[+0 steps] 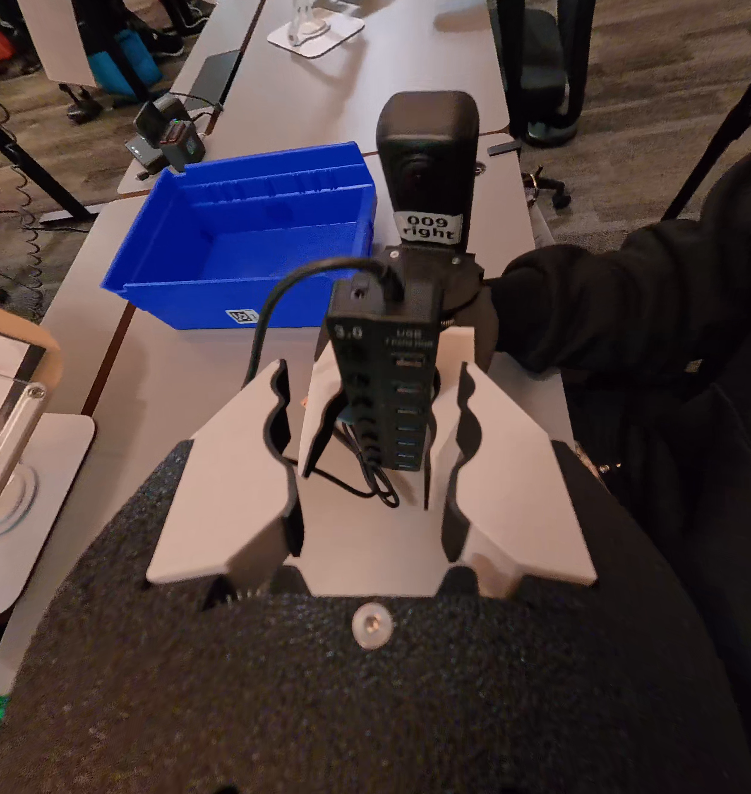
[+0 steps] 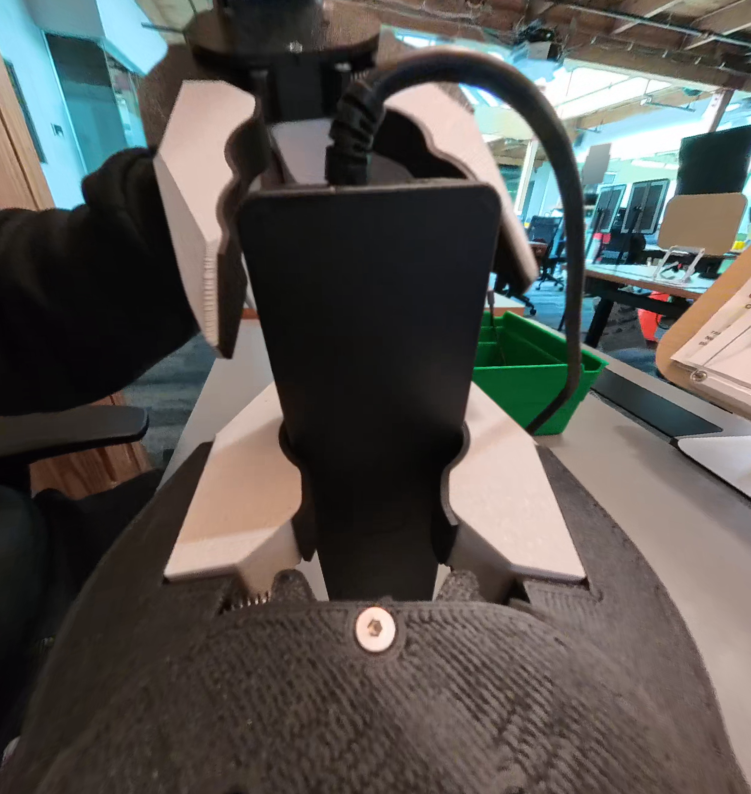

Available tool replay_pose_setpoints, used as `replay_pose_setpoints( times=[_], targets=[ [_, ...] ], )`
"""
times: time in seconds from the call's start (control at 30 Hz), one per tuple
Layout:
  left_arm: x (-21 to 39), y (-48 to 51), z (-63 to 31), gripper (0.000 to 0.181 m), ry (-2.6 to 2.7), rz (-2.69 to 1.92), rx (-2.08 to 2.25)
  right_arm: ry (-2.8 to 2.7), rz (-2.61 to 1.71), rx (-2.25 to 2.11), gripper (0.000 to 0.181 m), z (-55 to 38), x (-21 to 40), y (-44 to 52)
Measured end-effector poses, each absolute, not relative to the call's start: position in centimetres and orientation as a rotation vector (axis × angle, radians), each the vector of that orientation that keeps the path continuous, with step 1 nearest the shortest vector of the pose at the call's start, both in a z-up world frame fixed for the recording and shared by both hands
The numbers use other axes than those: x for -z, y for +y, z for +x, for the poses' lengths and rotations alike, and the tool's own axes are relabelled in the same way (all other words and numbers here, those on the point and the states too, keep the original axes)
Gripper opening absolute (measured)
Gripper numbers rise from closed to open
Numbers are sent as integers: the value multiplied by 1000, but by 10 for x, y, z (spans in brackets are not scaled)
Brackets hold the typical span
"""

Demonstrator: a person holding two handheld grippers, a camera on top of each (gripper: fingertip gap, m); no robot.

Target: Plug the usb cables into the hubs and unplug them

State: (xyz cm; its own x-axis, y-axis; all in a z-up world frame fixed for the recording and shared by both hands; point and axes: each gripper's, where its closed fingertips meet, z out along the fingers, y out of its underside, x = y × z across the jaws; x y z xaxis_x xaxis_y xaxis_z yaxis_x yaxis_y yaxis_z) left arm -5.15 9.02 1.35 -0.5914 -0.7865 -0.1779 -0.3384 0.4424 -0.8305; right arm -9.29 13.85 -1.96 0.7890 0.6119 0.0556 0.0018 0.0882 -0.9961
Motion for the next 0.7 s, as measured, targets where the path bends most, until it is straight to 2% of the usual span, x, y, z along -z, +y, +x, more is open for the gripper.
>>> replay_pose_setpoints(
  times=[0.1, 0.17, 0.53, 0.7],
  targets=[
    [-15, 82, -46, 72, 2143, -923, 1033, -566, -1459, -475, 64, -97, 27, 140],
    [-16, 78, -45, 50, 2159, -895, 1008, -560, -1464, -469, 64, -97, 29, 142],
    [-7, 76, -49, 50, 2209, -885, 977, -570, -1461, -539, 64, -104, 27, 137],
    [-6, 75, -50, 50, 2208, -844, 968, -618, -1490, -442, 63, -102, 32, 138]
  ],
)
